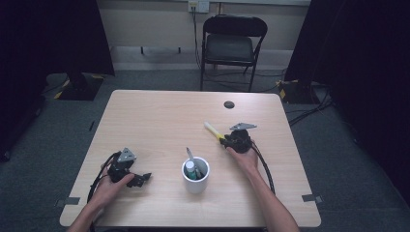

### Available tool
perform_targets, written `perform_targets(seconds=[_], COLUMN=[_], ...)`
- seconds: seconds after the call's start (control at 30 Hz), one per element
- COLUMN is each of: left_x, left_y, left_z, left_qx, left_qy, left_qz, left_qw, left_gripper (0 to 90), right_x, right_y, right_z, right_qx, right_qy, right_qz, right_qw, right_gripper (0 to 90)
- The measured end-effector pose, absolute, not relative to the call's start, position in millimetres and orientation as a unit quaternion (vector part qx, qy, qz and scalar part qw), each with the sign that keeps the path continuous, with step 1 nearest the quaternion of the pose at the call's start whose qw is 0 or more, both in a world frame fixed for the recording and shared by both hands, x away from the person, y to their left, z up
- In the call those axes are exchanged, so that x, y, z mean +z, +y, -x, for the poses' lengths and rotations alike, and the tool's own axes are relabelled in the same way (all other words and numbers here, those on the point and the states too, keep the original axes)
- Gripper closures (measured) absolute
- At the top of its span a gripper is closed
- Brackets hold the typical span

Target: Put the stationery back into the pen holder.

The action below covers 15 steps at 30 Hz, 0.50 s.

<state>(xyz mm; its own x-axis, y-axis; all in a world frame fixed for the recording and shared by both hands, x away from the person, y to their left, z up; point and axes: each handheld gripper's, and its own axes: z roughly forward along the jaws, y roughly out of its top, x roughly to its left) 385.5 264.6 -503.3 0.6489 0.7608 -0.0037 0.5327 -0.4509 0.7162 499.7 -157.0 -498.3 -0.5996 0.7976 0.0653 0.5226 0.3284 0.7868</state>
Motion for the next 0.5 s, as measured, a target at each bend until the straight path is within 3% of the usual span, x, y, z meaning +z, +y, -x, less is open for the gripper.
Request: perform_targets(seconds=[0.07, 0.5], left_x=[-503.3, -503.3], left_y=[264.7, 264.7], left_z=[-385.5, -385.4], left_qx=[0.162, 0.162], left_qy=[0.387, 0.387], left_qz=[-0.836, -0.836], left_qw=[0.353, 0.353], left_gripper=[0.0, 0.0], right_x=[-498.6, -494.2], right_y=[-156.3, -158.2], right_z=[-498.6, -477.5], right_qx=[0.4, 0.403], right_qy=[0.802, 0.809], right_qz=[-0.411, -0.4], right_qw=[0.168, 0.149], right_gripper=[73.9, 75.1])
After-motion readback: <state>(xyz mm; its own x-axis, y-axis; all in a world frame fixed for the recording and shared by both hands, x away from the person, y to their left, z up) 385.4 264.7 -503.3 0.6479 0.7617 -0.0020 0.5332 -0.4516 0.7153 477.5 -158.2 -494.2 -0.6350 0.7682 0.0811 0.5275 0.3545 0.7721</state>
